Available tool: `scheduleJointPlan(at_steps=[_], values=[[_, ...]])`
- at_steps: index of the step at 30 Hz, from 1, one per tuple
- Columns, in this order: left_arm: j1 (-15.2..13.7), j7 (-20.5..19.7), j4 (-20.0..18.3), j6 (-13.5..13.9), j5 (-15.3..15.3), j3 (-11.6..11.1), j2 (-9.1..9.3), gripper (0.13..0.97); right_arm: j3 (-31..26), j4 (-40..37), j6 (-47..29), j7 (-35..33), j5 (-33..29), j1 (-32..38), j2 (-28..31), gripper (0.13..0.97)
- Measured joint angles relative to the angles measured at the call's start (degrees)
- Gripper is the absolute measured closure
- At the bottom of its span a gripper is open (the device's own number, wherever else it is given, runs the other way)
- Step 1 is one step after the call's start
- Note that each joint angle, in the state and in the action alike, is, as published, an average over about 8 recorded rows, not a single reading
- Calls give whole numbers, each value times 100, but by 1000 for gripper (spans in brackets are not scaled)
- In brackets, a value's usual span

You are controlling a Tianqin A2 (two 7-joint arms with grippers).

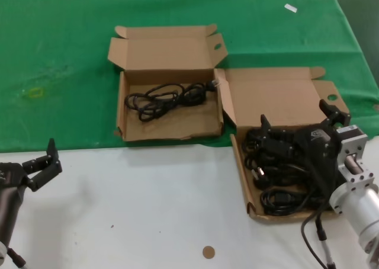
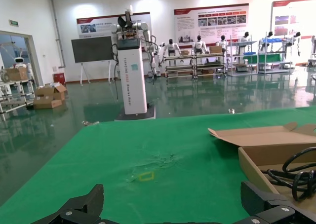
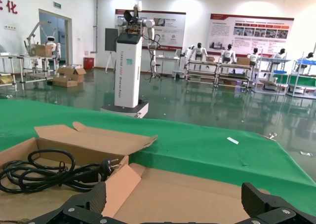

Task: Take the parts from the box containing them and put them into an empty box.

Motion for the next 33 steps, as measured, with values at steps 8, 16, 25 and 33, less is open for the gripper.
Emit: scheduleJointPlan(at_steps=[8, 16, 25, 33], values=[[0, 0, 0, 0, 0, 0, 0, 132, 14, 24, 22, 6, 14, -31, 1, 129], [0, -1, 0, 0, 0, 1, 0, 132, 15, 24, 22, 6, 14, -32, 1, 129], [0, -2, 0, 0, 0, 0, 0, 132, 15, 24, 22, 6, 14, -32, 1, 129], [0, -2, 0, 0, 0, 0, 0, 132, 15, 24, 22, 6, 14, -32, 1, 129]])
